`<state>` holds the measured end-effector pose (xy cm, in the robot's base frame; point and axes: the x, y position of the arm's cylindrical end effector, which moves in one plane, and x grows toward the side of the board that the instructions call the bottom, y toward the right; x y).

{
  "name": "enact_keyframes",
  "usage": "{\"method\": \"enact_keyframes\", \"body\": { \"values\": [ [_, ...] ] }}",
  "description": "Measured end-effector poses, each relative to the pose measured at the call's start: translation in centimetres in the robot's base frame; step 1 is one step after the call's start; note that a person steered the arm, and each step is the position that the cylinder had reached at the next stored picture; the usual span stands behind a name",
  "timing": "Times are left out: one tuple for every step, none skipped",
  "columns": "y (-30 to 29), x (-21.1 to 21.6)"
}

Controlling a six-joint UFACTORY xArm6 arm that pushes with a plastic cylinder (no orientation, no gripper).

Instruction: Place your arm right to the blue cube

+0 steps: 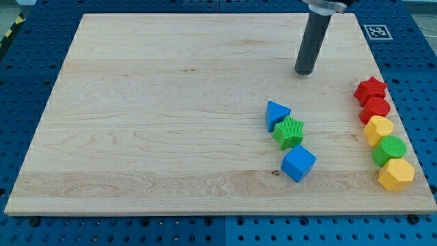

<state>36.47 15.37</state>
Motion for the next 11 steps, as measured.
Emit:
{"method": "enact_keyframes", "body": {
  "values": [
    [0.0,0.6],
    [0.0,1.8],
    [0.0,1.8],
    [0.0,2.6],
    [0.0,5.2],
    [0.0,7.6],
    [0.0,10.2],
    [0.0,13.0],
    [0.0,15.7],
    [0.0,18.4],
    [0.0,21.3]
  ]
}}
